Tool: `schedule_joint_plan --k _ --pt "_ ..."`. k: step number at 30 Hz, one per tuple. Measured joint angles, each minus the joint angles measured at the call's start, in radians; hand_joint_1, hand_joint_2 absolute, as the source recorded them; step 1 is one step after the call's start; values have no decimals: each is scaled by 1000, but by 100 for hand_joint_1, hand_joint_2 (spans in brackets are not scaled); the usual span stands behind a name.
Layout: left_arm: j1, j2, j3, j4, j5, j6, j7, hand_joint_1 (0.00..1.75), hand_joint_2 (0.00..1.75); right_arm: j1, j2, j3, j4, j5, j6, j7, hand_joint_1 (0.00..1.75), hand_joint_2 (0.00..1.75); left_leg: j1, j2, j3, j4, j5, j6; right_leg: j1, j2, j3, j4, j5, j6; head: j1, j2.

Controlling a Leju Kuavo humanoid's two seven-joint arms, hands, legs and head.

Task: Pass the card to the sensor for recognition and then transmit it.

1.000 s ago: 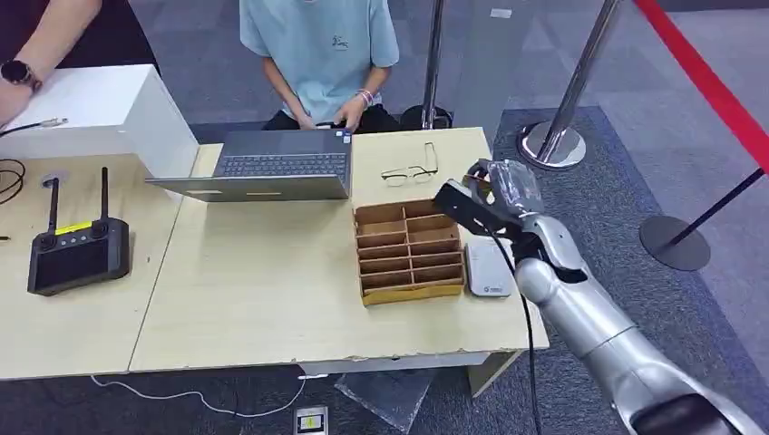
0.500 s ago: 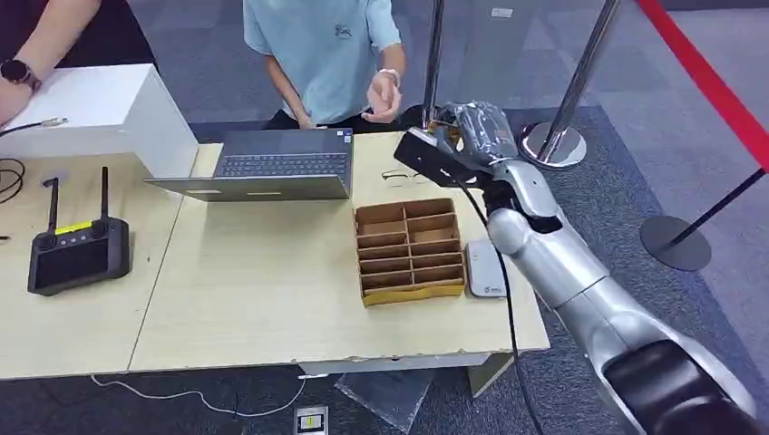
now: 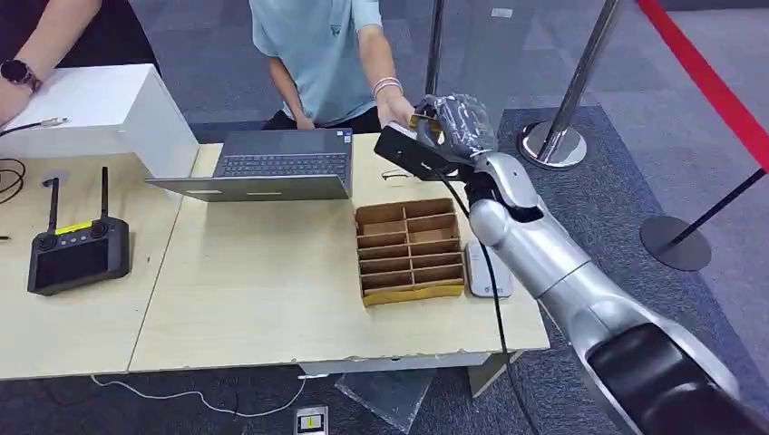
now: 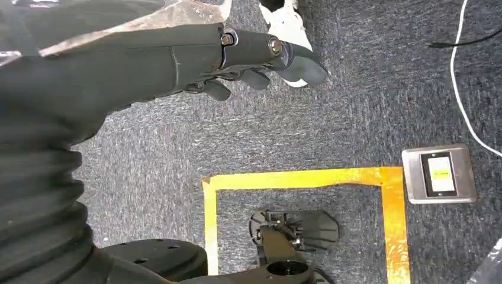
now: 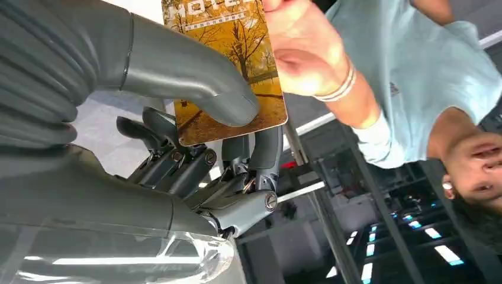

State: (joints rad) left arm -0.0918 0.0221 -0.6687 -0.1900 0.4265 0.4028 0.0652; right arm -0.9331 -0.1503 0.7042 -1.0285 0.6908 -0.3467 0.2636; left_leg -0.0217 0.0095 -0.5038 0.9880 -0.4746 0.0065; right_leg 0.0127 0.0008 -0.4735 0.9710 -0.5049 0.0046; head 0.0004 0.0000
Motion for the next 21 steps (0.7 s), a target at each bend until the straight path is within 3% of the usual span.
schedule_joint_plan --k 8,21 --pt "0 0 0 0 0 0 0 0 175 -13 13 8 19 -2 -7 -5 175 175 0 0 0 0 0 0 0 0 0 0 0 0 0 0" --pt "0 6 -17 0 -2 -3 5 0 175 -44 84 51 98 4 -31 -21 175 175 0 0 0 0 0 0 0 0 0 0 0 0 0 0"
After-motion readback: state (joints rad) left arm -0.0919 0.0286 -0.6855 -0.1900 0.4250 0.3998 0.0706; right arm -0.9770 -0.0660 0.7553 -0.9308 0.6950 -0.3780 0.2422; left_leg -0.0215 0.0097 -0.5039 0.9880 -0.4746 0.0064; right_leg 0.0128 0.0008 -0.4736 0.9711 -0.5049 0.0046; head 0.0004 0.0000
